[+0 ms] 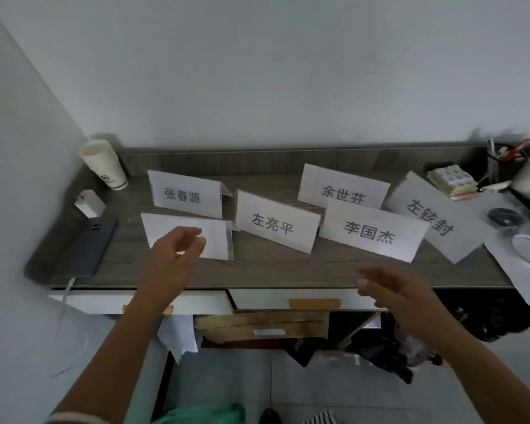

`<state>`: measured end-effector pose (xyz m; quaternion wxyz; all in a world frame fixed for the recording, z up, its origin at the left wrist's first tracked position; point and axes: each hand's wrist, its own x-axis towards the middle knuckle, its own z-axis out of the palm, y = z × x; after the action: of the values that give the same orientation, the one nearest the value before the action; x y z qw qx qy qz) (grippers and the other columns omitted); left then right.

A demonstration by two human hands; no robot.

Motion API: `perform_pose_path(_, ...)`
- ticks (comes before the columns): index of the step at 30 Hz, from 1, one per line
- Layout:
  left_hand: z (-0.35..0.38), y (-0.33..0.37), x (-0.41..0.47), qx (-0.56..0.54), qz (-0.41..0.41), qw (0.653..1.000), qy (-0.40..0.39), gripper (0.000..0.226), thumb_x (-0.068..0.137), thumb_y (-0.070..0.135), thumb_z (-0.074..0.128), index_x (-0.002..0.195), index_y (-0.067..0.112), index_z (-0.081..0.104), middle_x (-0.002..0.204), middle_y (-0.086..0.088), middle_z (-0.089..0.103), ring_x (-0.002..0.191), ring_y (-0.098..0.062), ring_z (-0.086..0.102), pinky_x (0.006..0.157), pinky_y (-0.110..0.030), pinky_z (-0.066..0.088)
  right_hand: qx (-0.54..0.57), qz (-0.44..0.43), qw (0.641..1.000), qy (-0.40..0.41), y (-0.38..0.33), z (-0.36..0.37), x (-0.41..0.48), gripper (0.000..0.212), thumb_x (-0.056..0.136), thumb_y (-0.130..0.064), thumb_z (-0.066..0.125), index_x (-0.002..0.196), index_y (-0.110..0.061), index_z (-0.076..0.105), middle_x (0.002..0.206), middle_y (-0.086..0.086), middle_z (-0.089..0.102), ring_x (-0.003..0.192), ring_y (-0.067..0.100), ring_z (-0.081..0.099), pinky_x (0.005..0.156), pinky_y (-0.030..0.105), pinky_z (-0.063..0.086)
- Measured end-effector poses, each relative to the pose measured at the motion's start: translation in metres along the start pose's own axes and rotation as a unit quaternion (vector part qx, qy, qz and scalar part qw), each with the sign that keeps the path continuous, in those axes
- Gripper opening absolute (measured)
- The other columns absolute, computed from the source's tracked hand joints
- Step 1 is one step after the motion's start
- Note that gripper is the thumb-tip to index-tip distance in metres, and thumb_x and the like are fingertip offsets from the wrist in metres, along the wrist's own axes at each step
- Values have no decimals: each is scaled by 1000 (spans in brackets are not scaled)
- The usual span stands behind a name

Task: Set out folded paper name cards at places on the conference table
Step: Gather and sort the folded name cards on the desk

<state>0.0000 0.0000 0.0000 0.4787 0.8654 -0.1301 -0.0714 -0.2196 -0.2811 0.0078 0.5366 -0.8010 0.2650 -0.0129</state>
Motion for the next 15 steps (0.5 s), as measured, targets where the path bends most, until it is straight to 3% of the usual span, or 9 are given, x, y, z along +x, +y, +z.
perform_pose_path(2,-8,-5,23,85,9,995,51,30,91,27,56,117,13,60,116,-8,61,107,-22,57,87,-35,46,-63,-19,997,44,-11,10,23,22,84,-30,67,106,-27,65,98,-7,70,93,9,65,87,37,54)
perform_pose_path(5,-19,-15,57,92,-34,989,114,41,92,26,54,128,6,51,132,-20,47,119,-32,48,90,-38,42,-142,-44,984,94,-26,28,68,41,85,-35,66,123,-22,58,117,-2,64,109,16,59,93,35,48)
perform_pose_path(9,-28,-37,78,69,-119,985,103,65,88,34,59,141,6,35,144,-20,39,130,-35,40,104,-47,36,-235,-62,963,116,-35,49,121,58,85,-38,64,137,-23,43,142,5,48,129,24,44,104,45,38)
perform_pose_path(11,-29,-43,82,10,-151,984,95,71,85,33,65,141,4,31,143,-19,42,128,-35,45,102,-46,41,-260,-52,959,99,-37,58,139,61,85,-39,64,139,-24,40,144,6,46,130,26,43,104,47,38)
perform_pose_path(15,-29,-45,80,-68,-170,973,142,62,83,24,69,132,1,39,120,-11,56,106,-26,57,81,-34,45,-284,-28,956,73,-32,70,155,52,87,-36,61,134,-20,47,134,9,55,119,28,54,100,46,44)
